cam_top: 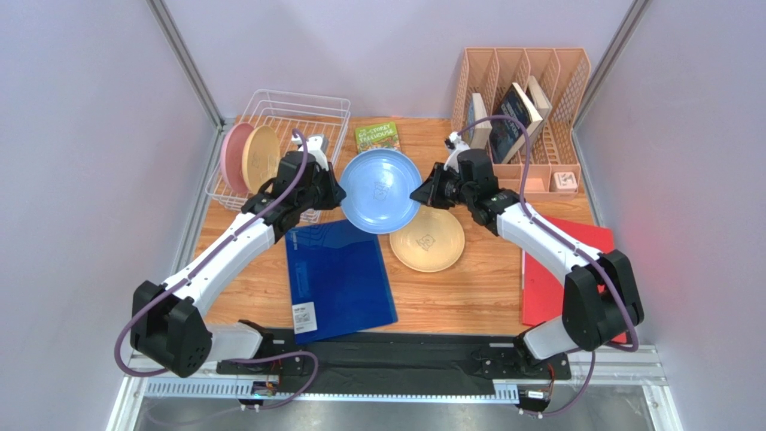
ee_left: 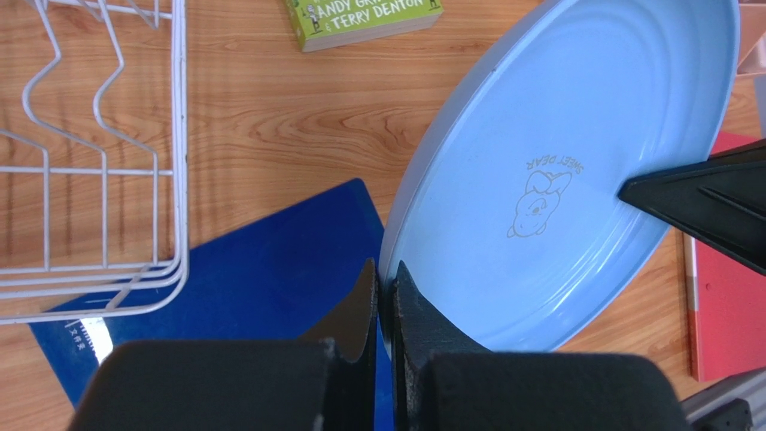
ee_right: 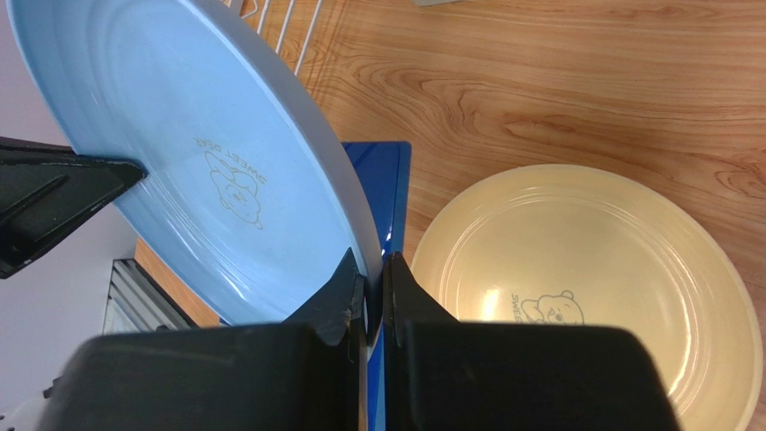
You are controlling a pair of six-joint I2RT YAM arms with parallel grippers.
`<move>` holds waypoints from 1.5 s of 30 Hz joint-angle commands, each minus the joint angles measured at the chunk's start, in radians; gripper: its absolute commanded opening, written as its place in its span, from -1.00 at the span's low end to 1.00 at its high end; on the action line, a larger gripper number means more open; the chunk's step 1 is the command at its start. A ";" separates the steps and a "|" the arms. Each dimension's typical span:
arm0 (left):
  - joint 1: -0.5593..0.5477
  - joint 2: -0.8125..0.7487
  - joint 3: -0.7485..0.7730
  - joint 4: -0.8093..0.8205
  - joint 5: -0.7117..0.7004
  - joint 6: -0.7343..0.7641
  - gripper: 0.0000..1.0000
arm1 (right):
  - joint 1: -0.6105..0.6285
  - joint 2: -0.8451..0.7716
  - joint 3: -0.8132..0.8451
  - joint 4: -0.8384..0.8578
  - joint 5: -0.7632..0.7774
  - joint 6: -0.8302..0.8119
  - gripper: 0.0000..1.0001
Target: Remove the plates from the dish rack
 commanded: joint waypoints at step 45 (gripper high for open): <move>0.058 0.042 -0.150 0.182 -0.786 0.267 0.90 | -0.108 -0.180 -0.104 -0.439 0.295 -0.027 0.12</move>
